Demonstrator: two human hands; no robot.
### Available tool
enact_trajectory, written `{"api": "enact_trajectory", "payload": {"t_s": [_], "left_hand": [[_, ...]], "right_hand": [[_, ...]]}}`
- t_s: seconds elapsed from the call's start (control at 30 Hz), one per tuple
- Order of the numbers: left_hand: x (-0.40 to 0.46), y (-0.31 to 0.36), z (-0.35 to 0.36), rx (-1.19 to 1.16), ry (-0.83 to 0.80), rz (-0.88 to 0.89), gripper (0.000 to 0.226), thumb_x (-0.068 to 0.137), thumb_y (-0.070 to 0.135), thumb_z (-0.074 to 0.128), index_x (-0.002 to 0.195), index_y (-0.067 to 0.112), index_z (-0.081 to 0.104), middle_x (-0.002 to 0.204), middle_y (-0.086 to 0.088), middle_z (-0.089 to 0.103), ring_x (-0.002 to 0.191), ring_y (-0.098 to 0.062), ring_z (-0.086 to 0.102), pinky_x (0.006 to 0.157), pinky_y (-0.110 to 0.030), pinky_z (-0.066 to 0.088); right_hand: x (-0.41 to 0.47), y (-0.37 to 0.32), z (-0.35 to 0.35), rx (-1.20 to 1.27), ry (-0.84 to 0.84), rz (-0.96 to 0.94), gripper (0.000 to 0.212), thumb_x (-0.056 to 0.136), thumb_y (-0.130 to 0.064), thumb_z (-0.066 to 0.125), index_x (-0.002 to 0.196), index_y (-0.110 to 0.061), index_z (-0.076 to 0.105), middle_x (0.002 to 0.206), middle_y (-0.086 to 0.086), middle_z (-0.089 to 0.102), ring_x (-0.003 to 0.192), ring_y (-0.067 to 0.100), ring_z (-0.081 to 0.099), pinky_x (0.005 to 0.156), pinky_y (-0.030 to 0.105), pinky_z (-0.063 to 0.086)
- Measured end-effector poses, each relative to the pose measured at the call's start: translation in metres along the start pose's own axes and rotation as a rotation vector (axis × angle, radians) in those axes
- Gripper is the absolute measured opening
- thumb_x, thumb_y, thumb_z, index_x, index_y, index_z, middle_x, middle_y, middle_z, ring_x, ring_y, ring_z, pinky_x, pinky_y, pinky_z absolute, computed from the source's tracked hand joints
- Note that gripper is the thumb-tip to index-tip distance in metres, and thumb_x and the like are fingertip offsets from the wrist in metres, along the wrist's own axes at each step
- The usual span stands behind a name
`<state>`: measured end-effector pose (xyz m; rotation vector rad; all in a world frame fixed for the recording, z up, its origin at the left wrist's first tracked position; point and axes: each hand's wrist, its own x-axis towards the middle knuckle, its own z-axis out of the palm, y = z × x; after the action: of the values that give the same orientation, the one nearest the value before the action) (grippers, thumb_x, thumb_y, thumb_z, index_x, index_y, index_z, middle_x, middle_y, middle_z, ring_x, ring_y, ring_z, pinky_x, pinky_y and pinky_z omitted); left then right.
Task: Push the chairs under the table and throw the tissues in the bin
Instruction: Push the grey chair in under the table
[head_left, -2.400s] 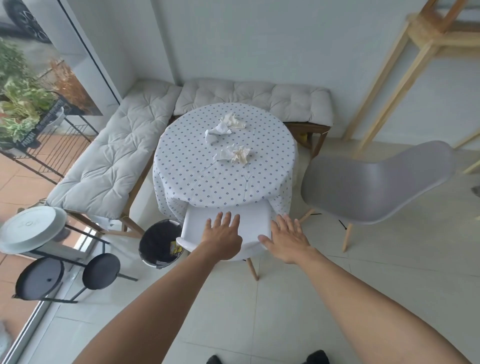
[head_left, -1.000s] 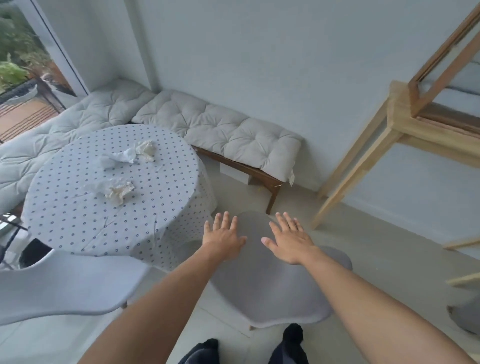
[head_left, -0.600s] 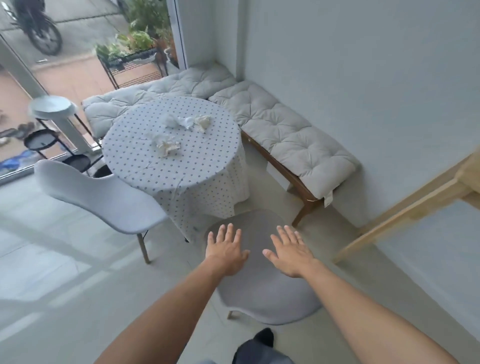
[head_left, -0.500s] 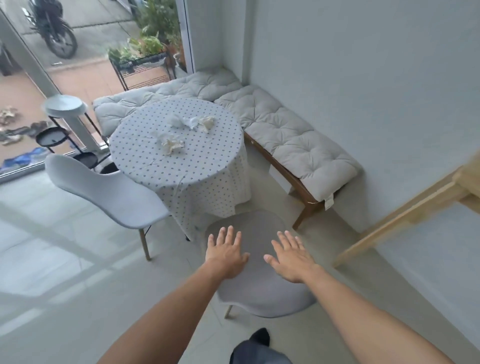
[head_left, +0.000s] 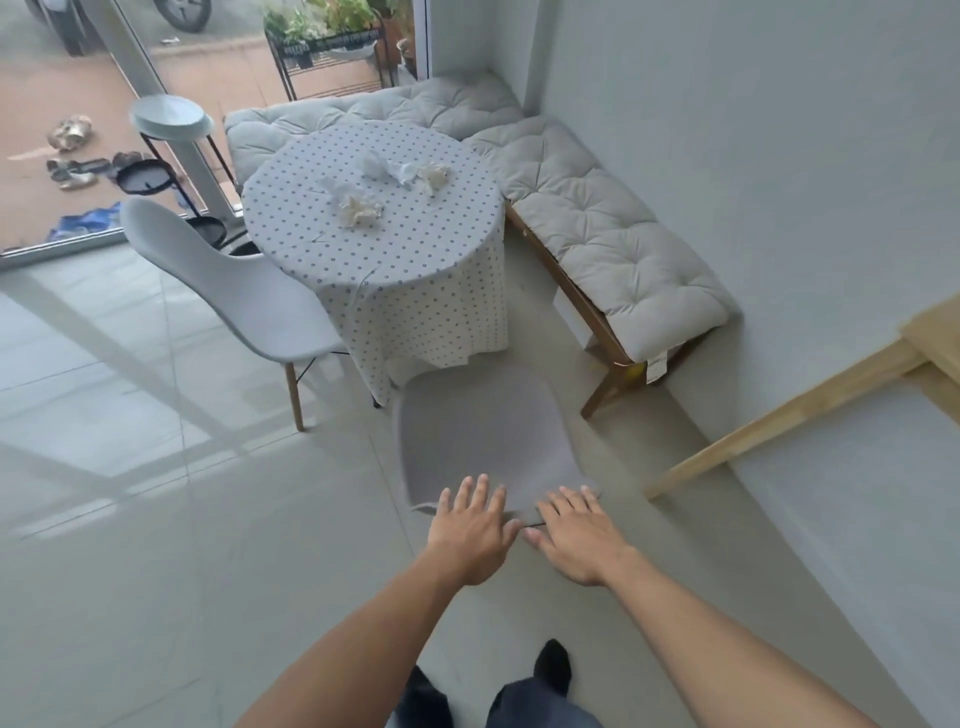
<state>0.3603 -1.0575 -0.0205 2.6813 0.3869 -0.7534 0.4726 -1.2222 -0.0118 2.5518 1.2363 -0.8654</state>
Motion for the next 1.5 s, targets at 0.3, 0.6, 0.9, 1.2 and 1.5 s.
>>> {"api": "enact_trajectory", "payload": {"t_s": [0.3,0.6,0.9,1.2,1.5], "left_hand": [[0.005,0.035,0.023,0.152,0.204,-0.108,0.07,0.102,0.061,0.009,0.144,0.017,0.043,0.134,-0.017,0.06,0.125,-0.042,0.051,0.115,-0.057,0.028],[0.034,0.056,-0.005,0.146,0.256,-0.196,0.06,0.106,0.058,0.016,0.131,0.016,0.05,0.127,-0.015,0.062,0.119,-0.04,0.053,0.113,-0.055,0.031],[0.111,0.042,-0.057,0.122,0.282,-0.232,0.059,0.106,0.058,0.017,0.126,0.014,0.052,0.127,-0.017,0.064,0.118,-0.042,0.055,0.11,-0.058,0.036],[0.193,0.025,-0.112,0.1,0.288,-0.303,0.059,0.107,0.058,0.021,0.125,0.013,0.054,0.125,-0.017,0.064,0.117,-0.041,0.056,0.111,-0.057,0.035],[0.248,0.014,-0.154,0.023,0.277,-0.397,0.061,0.106,0.058,0.017,0.128,0.014,0.053,0.131,-0.015,0.062,0.122,-0.04,0.053,0.112,-0.056,0.032]], "right_hand": [[0.02,0.044,0.003,-0.081,0.102,-0.225,0.057,0.105,-0.058,0.023,0.134,-0.017,0.05,0.136,0.009,0.059,0.128,0.034,0.05,0.121,0.052,0.023],[0.054,0.077,-0.025,-0.154,0.164,-0.326,0.054,0.106,-0.058,0.019,0.118,-0.017,0.052,0.124,0.011,0.062,0.113,0.035,0.055,0.102,0.048,0.036],[0.131,0.108,-0.082,-0.178,0.123,-0.312,0.053,0.107,-0.055,0.02,0.129,-0.016,0.049,0.131,0.01,0.06,0.122,0.035,0.052,0.115,0.049,0.029],[0.21,0.13,-0.148,-0.16,0.085,-0.274,0.052,0.109,-0.05,0.023,0.144,-0.016,0.042,0.143,0.01,0.053,0.135,0.035,0.041,0.122,0.053,0.018],[0.271,0.149,-0.203,-0.176,0.039,-0.341,0.051,0.109,-0.05,0.026,0.141,-0.017,0.045,0.143,0.009,0.053,0.135,0.033,0.042,0.122,0.051,0.02]]}}
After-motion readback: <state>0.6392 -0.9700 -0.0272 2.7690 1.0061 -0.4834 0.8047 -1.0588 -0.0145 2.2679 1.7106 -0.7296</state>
